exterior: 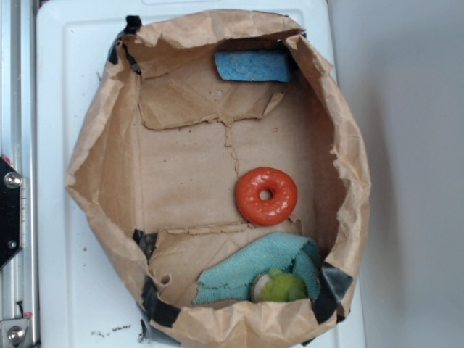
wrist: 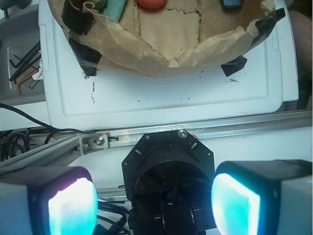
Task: Grab the blue sponge.
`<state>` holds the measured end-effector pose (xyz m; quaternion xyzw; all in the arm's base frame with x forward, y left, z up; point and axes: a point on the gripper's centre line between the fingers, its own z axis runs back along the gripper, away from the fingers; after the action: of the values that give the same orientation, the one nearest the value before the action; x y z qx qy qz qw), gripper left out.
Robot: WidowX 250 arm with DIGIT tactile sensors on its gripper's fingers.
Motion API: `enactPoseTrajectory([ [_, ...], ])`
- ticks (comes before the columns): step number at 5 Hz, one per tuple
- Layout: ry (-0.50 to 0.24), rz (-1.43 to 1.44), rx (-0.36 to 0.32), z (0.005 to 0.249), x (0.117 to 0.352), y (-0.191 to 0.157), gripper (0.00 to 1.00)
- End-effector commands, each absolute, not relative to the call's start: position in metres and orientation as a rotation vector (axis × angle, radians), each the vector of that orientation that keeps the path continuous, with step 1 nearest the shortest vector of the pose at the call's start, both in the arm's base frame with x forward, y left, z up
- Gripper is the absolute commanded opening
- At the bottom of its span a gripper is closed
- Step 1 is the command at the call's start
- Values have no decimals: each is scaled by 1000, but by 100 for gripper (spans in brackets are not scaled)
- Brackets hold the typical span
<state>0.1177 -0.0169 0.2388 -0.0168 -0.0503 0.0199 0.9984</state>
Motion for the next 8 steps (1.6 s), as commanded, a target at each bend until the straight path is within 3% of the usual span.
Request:
enactPoseTrajectory([
  [1,-101,40,-34,239,118,-17,100],
  [3,-53,80,95,198,207,-19,100],
  [4,-125,13,128,192,234,-6,100],
  [5,-209,-87,123,192,240,14,100],
  [6,-262,-174,70,184,251,32,100],
  [8,-251,-254,114,155,277,44,100],
])
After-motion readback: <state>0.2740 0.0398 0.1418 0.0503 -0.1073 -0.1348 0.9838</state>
